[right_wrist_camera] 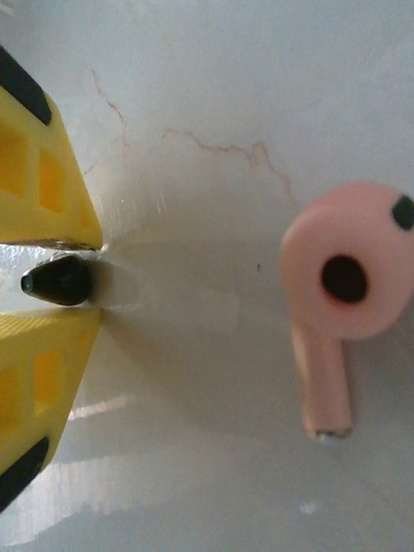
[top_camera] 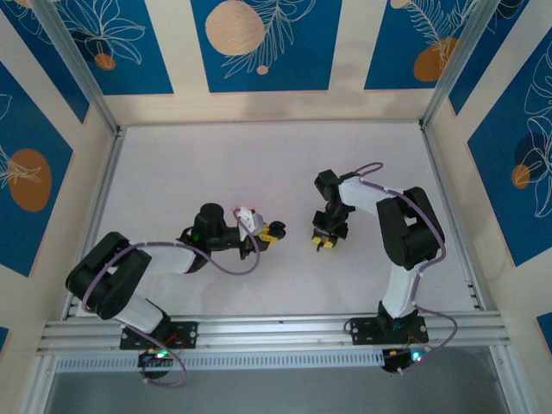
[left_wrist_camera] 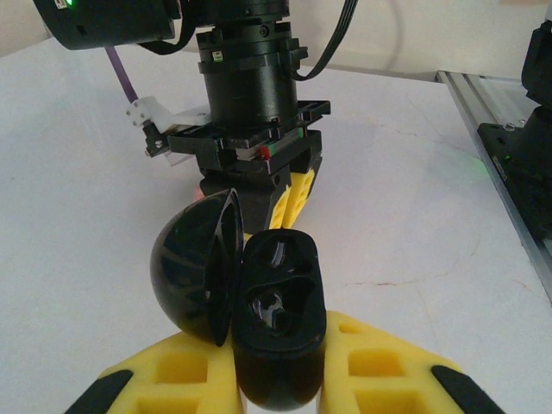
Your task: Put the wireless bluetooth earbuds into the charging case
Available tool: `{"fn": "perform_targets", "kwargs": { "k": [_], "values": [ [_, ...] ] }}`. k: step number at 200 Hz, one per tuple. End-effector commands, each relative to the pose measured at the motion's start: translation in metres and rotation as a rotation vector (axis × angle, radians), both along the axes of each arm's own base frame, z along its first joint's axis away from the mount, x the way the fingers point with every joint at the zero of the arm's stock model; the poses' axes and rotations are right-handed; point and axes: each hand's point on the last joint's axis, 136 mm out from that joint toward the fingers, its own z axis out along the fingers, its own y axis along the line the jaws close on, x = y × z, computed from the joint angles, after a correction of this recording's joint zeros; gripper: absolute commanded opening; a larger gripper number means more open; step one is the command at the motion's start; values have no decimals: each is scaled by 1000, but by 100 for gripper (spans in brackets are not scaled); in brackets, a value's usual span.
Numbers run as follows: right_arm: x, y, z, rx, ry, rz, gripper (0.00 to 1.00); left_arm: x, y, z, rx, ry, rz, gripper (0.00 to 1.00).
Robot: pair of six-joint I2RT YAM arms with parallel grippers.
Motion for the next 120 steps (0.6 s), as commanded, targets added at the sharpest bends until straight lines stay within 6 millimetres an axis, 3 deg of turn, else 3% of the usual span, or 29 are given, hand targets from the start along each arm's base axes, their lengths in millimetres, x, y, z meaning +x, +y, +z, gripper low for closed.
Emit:
{"fn": "perform_targets", "kwargs": {
  "k": [1,57,120],
  "values": [
    [0,2,-3,-4,8,8,24,1,1,8,-8,-41,-4,20],
    [1,0,3,-20,-36,22,18,1,1,6,0,-38,-7,20],
    [18,14,49,76,-333,22,18,6,-6,2,-42,-27,-5,19]
  ]
}}
